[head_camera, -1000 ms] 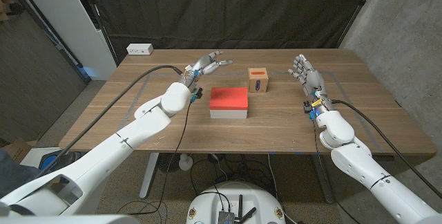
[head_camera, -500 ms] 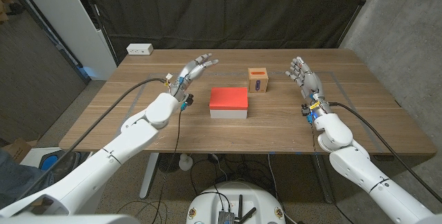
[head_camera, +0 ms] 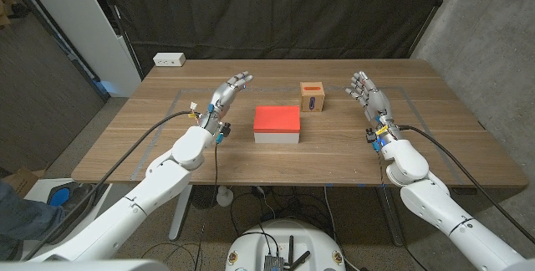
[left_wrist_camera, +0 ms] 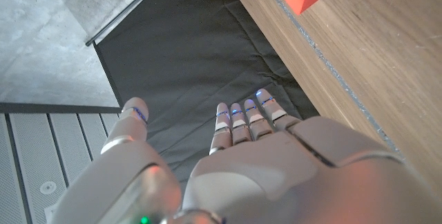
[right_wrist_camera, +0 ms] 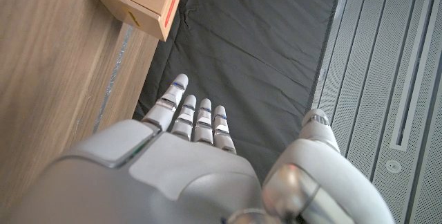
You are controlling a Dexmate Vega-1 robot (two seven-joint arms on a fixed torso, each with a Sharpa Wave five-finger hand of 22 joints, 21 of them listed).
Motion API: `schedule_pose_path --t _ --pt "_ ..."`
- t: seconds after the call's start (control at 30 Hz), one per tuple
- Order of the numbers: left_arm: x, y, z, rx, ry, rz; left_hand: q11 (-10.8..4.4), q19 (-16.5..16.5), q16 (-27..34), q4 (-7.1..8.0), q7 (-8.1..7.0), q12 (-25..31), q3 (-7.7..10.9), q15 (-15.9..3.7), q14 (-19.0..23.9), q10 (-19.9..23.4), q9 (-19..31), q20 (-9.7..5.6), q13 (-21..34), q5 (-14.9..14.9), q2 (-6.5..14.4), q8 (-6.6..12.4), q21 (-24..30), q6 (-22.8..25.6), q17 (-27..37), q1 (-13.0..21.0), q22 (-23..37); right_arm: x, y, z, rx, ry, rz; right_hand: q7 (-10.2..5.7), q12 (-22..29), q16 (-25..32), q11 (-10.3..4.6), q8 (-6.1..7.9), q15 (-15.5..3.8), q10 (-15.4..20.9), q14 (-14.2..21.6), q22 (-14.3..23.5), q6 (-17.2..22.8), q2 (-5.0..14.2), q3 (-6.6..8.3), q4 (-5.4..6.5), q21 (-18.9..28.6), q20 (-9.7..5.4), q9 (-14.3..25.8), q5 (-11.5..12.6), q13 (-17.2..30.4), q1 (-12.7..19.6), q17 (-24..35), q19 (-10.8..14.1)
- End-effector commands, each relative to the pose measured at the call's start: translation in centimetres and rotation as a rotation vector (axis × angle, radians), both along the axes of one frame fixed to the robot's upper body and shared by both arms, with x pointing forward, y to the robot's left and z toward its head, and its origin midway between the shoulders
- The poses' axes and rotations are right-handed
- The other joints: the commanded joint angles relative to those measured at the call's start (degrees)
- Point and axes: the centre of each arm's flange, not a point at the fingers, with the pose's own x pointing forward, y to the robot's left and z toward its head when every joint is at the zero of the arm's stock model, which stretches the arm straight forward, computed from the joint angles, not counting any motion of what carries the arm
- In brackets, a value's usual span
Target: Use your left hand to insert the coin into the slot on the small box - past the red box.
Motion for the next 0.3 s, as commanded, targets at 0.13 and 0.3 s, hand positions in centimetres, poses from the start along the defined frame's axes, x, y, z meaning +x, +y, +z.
schedule_pose_path --t 0.13,0.3 --pt "0.32 0.12 -2.19 -0.116 0.037 -0.039 0.22 0.8 0.4 -0.02 -0.06 0.6 -0.1 0.06 0.7 0.9 0.1 -2.35 0.0 -0.1 0.0 0.52 -0.4 1.1 0.0 -0.5 0.2 -0.31 -0.71 -0.74 0.001 0.005 0.002 1.25 -0.1 -0.1 0.3 -0.06 0.36 0.1 -0.6 0.1 -0.4 -0.16 -0.2 0.12 -0.2 0.53 0.2 -0.1 0.2 -0.3 -0.1 -0.4" --pt "0.2 0.05 -2.21 -0.106 0.037 -0.041 0.19 1.0 0.5 -0.03 -0.09 0.7 -0.12 0.16 1.1 1.1 0.1 -2.32 0.0 -0.1 0.1 0.55 -0.6 1.3 0.0 -0.5 0.2 -0.34 -0.6 -0.64 -0.003 0.005 0.003 1.23 -0.1 -0.1 0.3 -0.07 0.28 0.1 -0.6 0.1 -0.4 -0.15 -0.22 0.14 -0.2 0.42 0.2 -0.1 0.2 -0.4 -0.1 -0.4"
